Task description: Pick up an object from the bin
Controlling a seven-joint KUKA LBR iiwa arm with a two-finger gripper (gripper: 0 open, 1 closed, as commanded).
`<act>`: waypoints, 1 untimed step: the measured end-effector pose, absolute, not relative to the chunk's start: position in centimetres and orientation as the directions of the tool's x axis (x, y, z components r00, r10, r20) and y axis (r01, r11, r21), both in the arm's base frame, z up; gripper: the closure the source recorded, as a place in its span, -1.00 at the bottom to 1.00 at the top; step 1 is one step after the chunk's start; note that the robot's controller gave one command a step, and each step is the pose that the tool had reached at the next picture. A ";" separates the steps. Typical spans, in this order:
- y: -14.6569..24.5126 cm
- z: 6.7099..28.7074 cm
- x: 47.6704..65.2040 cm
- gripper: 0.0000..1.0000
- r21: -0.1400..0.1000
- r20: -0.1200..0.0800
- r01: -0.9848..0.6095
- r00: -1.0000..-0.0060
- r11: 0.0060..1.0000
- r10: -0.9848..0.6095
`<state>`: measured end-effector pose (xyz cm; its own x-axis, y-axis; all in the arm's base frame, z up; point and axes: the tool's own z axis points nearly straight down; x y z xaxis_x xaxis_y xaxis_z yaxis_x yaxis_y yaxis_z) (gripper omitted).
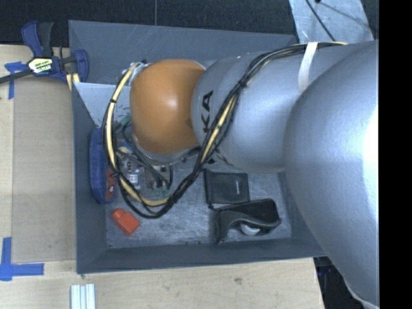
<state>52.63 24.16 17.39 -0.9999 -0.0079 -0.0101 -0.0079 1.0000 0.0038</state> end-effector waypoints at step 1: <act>24.1 16.9 52.4 -1.00 0.001 -0.002 -0.008 -1.000 1.000 -0.008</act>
Offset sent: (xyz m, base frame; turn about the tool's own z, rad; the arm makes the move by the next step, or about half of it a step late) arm 0.0000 0.0000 0.0000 0.0000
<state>52.44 24.11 16.86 -1.0000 -0.0082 -0.0023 -0.0082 1.0000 0.0008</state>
